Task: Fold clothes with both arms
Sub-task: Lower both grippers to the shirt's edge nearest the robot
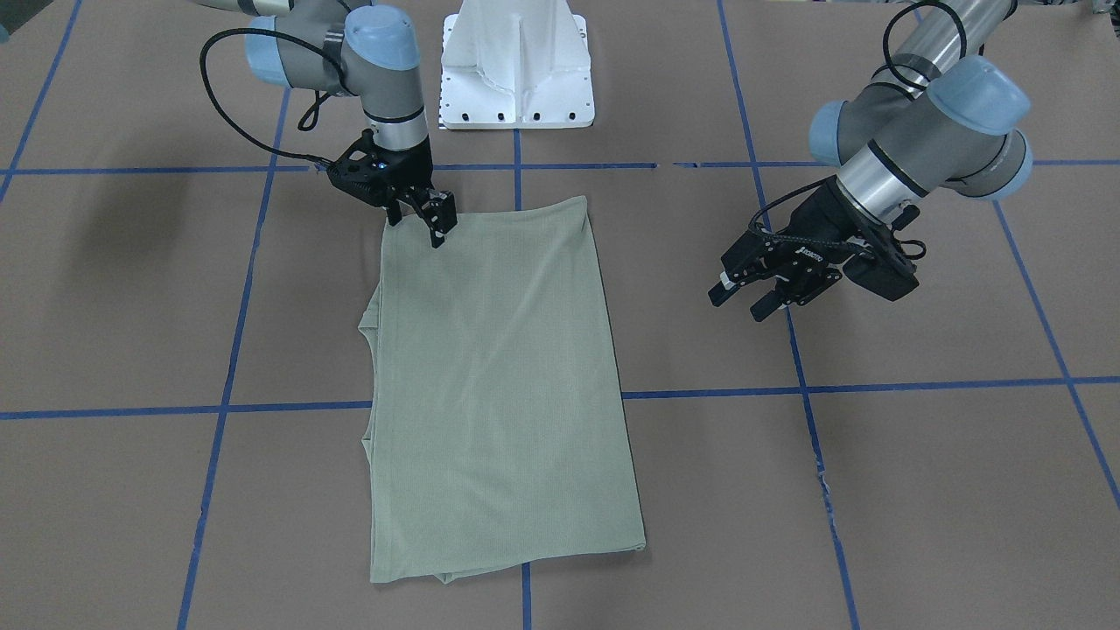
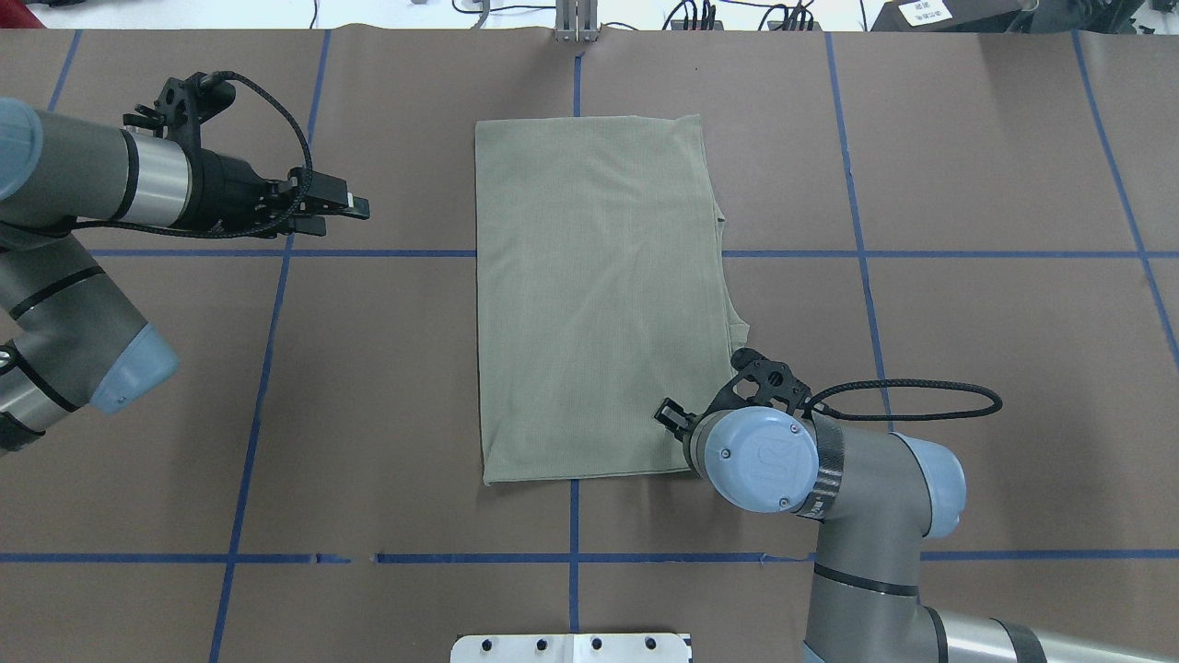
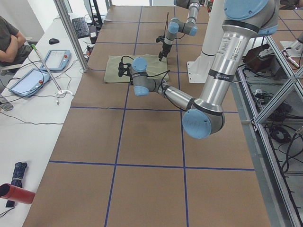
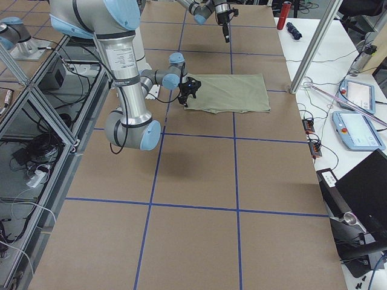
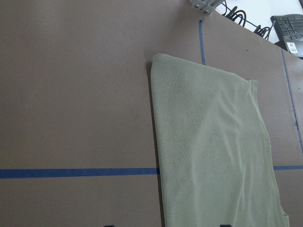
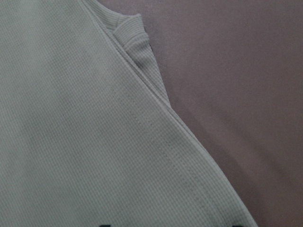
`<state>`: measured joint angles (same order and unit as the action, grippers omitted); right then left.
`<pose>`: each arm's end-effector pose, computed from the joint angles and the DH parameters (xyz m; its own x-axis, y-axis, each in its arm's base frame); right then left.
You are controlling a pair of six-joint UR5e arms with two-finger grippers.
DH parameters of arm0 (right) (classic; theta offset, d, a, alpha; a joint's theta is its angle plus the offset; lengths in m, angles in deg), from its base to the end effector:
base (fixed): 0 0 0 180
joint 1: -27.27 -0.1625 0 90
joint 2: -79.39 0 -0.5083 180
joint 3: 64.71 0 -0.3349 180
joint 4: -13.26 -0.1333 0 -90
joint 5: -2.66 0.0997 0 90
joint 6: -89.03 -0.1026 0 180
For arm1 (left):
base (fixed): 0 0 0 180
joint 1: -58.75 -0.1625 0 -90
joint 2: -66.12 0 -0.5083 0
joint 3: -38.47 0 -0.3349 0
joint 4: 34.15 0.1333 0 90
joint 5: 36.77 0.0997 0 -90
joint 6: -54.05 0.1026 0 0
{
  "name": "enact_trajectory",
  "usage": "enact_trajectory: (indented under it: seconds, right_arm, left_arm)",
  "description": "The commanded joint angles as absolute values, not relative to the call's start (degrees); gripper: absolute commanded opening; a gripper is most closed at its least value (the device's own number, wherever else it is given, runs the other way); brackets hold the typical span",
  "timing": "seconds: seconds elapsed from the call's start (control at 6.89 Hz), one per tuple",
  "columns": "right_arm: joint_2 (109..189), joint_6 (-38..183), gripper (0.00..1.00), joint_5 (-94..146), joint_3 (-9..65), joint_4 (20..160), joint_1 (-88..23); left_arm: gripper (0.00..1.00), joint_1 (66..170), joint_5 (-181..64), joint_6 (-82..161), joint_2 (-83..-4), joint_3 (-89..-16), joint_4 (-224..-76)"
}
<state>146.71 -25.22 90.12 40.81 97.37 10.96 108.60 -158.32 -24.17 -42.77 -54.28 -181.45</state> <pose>-0.5392 -0.3014 0.4286 0.5011 0.5742 0.6475 -0.5659 0.7835 -0.2568 0.3136 -0.4953 0.4388 0.1865 0.0488 -0.9812 0.2883 0.9521 0.1021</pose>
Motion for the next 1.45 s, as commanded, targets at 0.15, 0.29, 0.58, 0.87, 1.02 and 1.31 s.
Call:
enact_trajectory:
  seconds: [0.15, 0.29, 0.58, 0.87, 1.02, 1.31]
  right_arm:
    - [146.98, -26.11, 0.00, 90.54, 40.85, 97.37, 11.09]
    - [146.72, -26.02, 0.00, 92.20, 40.94, 97.37, 11.10]
    - [146.19, -25.93, 0.00, 92.48, 40.94, 97.29, 10.31]
    - [146.01, -25.58, 0.00, 96.60, 41.11, 97.11, 7.76]
    - [145.75, -25.58, 0.00, 97.22, 42.16, 97.28, 7.06]
    - [146.10, -26.01, 0.00, 98.10, 43.84, 97.37, 6.53]
  left_arm:
    - [0.79, 108.67, -158.32, -24.17, -42.69, -54.60, -181.45]
    - [0.79, 108.67, -158.32, -24.17, -42.69, -54.60, -181.45]
    - [0.79, 108.76, -158.41, -24.17, -42.69, -54.60, -181.36]
    - [0.79, 108.76, -158.41, -24.17, -42.69, -54.60, -181.36]
    - [0.79, 108.76, -158.50, -24.26, -42.69, -54.60, -181.45]
    - [0.79, 108.67, -158.24, -26.00, -42.69, -54.95, -181.36]
